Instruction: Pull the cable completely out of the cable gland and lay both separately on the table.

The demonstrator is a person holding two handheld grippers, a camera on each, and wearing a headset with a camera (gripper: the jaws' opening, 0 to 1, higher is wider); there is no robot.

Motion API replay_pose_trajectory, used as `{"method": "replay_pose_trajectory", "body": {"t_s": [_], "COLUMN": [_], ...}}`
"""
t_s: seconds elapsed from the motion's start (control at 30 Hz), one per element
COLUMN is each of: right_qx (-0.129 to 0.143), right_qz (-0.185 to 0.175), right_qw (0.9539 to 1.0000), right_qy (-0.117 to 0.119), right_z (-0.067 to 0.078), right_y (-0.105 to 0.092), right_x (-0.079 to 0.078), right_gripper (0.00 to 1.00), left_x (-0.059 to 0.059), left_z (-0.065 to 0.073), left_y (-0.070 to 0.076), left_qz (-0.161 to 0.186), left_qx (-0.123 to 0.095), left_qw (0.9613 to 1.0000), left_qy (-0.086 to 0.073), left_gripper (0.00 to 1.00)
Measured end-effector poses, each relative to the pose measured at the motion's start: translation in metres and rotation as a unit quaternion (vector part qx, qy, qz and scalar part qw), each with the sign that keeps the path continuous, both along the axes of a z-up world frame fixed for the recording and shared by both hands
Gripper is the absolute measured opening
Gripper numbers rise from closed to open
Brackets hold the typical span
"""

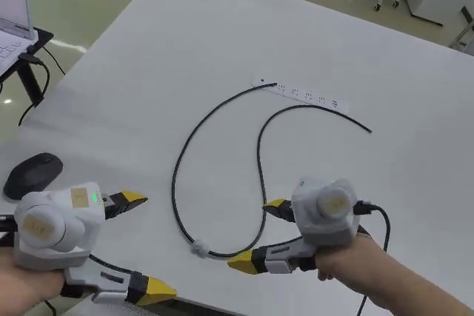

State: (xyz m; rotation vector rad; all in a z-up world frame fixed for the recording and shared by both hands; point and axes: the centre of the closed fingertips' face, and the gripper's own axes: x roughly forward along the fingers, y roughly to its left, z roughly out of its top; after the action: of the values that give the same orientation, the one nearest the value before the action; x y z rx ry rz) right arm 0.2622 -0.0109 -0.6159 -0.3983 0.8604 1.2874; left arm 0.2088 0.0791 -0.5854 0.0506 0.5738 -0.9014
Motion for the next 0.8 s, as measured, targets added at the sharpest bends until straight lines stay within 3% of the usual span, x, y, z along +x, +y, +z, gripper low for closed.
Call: {"method": "replay_pose_trajectory", "body": {"t_s": [0.3, 0.53, 0.8], "right_qx": [-0.041, -0.071, -0.09], "right_qz": [0.022, 0.041, 0.057], "right_qw": [0.9988, 0.9961, 0.9932], "right_qy": [0.013, 0.033, 0.047], "right_z": [-0.027, -0.048, -0.068], "right_y": [0.017, 0.023, 0.032], "right_x": [0.005, 0.0, -0.002], "right_gripper": [0.62, 0.49, 0.41], "left_x": [0.0, -0.004, -0.012], "left_z": [-0.005, -0.001, -0.012], "left_y": [-0.006, -0.008, -0.01], "left_qz": [0.004, 0.01, 0.011], "left_qx": [-0.004, -0.01, -0.011], "left_qw": [1.0, 0.9999, 0.9998], "left_qy": [0.004, 0.003, 0.013], "left_gripper": [0.95, 0.95, 0.94]}}
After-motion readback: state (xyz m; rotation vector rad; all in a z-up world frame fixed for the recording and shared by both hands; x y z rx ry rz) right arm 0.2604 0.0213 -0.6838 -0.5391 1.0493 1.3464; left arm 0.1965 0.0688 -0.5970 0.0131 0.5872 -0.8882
